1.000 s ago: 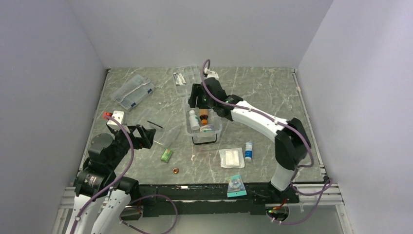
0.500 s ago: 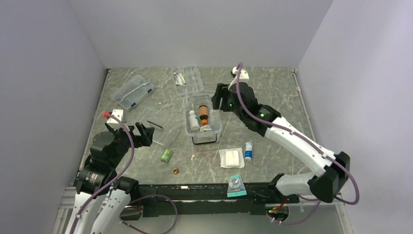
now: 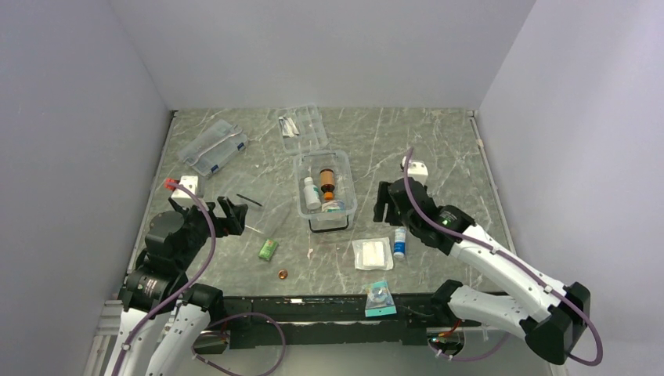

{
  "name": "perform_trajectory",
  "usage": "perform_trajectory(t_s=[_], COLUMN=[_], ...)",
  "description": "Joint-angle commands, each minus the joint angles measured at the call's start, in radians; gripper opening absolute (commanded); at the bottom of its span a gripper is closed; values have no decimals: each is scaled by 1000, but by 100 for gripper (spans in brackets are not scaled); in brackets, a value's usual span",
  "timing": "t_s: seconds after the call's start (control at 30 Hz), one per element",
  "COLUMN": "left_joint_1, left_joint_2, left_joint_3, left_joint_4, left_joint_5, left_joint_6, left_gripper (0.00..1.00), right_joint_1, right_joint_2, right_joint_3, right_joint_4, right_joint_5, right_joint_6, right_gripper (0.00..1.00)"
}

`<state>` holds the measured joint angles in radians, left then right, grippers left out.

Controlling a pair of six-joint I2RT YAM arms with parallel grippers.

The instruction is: Organize the medicine kit

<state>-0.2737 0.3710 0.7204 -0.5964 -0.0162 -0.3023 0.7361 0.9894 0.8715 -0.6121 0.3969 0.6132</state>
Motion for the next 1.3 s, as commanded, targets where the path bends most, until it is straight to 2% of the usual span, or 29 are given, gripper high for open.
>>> perform_trajectory(t_s=[0.0, 0.23, 0.7, 1.07, 1.27], left_joint_1=[1, 1, 1, 1, 1], left_joint_2=[19, 33, 40, 49, 43], left_joint_3=[17, 17, 19, 22, 20], left_joint_4=[12, 15, 12, 12, 11], left_joint_5=[-7, 7, 7, 7, 7], left_joint_6=[-6, -6, -7, -6, -8], left_gripper=[99, 99, 99, 99, 99], right_joint_1=[-4, -11, -184, -205, -204], right_joint_2=[-49, -34, 108, 134, 134], right_joint_3=[-61, -176, -285, -335, -357], right_joint_4=[-129, -98, 70, 143, 160], right_joint_5=[69, 45, -9, -68, -76], right_joint_6=[149, 257, 214, 201, 209], right_gripper=[73, 71, 62, 51, 40])
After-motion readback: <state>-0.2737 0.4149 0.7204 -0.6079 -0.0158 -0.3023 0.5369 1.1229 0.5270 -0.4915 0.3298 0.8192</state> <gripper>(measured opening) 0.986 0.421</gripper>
